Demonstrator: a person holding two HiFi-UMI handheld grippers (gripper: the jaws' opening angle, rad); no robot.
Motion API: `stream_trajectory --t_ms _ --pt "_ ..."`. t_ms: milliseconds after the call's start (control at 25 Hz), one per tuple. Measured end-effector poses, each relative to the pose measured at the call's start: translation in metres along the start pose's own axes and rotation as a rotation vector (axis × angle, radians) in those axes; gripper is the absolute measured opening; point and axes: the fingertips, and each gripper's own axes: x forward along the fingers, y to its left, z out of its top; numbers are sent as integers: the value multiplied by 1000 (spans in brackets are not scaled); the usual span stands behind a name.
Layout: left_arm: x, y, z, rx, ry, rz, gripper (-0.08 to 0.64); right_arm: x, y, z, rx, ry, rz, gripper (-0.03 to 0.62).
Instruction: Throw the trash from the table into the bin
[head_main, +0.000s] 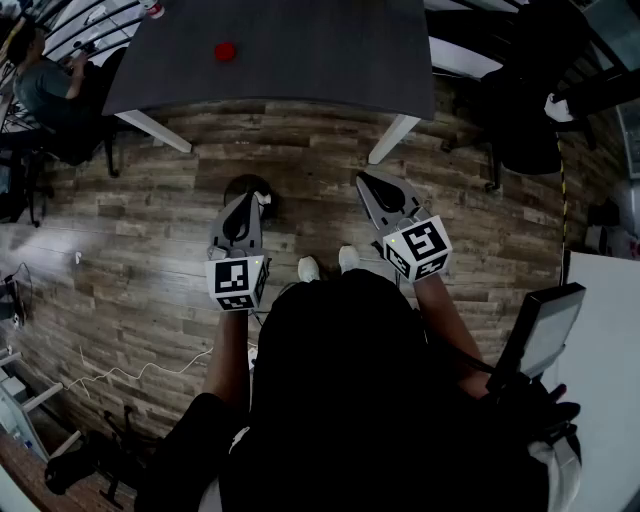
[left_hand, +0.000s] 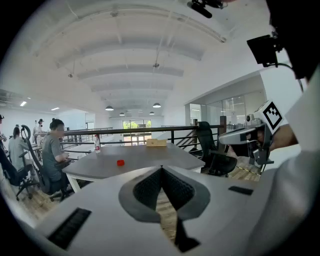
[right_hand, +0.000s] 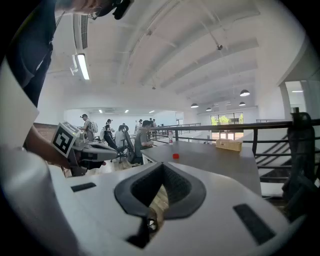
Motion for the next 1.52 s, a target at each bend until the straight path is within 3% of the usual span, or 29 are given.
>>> stream_trajectory --t_ms 840,1200,1520 --pt "-15 31 -14 11 -5 -52 11 8 27 -4 55 -18 -41 5" --pt "2 40 -16 12 1 -69 11 24 20 -11 41 8 -62 5" --pt "-21 46 -15 18 -19 -79 11 11 36 -7 23 -1 -92 5"
